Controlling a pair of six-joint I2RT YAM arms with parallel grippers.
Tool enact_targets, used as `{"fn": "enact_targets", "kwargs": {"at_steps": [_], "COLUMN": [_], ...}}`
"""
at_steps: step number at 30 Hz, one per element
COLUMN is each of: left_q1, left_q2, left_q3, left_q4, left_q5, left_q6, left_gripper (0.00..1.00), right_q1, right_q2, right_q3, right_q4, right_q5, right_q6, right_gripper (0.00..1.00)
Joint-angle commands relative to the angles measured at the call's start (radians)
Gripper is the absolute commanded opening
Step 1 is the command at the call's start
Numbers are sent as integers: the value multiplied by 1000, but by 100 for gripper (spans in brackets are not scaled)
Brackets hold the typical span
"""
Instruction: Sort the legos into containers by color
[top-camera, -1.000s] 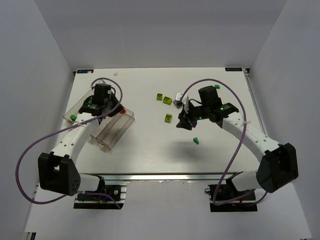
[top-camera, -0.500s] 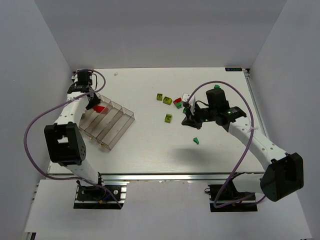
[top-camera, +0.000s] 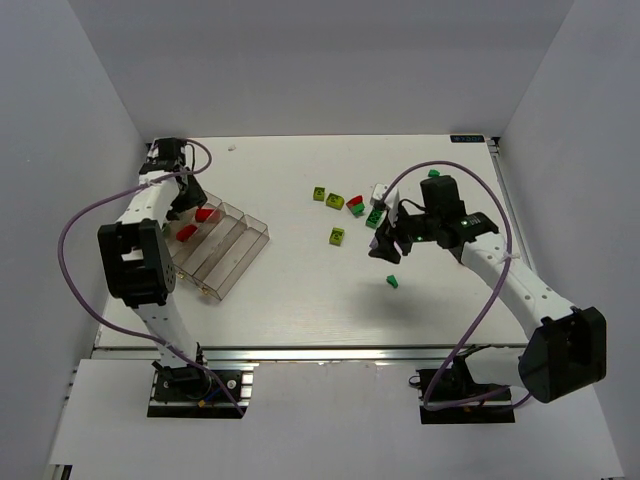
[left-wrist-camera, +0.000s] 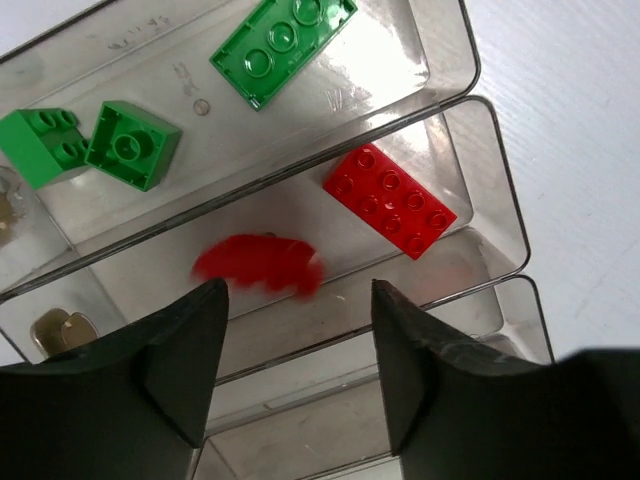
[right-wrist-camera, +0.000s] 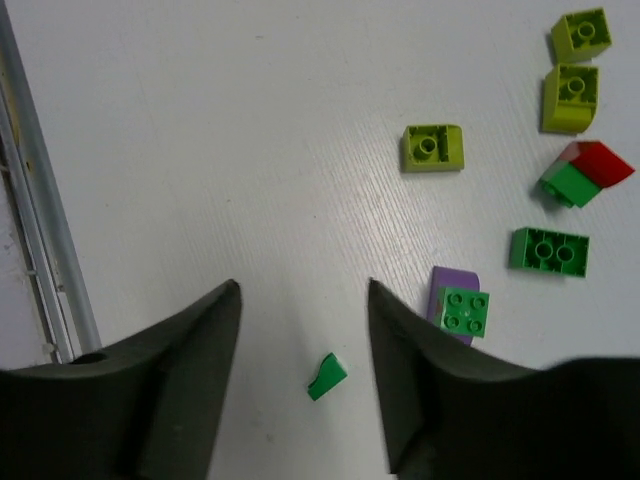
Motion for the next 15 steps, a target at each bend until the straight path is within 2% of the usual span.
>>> {"fn": "enact_targets", "kwargs": {"at_steps": [1, 4, 8, 9, 10, 11, 12, 13, 14, 15], "left_q1": [0, -2, 0, -2, -2, 0, 0, 0, -2, -2], "left_q2": [-35, -74, -205, -286, -331, -376, -419, -498, -537, -577], "left_q3": [68, 90, 10, -67, -117, -166, -257, -301, -344, -390], "left_q4": [-18, -45, -20, 2, 58, 83, 109, 156, 177, 207], "left_q5": [-3, 20, 118, 150, 185, 254, 306, 346, 417, 458], "left_q6": [0, 4, 3, -11, -20, -33, -59, -72, -86, -115], "left_gripper": [74, 79, 77, 74, 67, 50, 37, 25, 12, 9], "right_q1": [-32, -70, -134, -179, -200, -223, -260, -272, -285, -315], "right_q2": [-2, 5, 37, 58, 70, 83, 109, 124, 138, 162], "right_q3": [19, 19, 29, 51, 63, 77, 91, 123, 137, 147], "right_q4": [17, 54, 108, 102, 96, 77, 63, 47, 15, -1], "right_q5": [27, 69, 195, 195, 189, 188, 209, 230, 253, 270], "right_q6": [7, 46, 139, 156, 165, 176, 193, 205, 207, 202], "right_gripper": [65, 89, 89, 89, 89, 88, 84, 70, 63, 57]}}
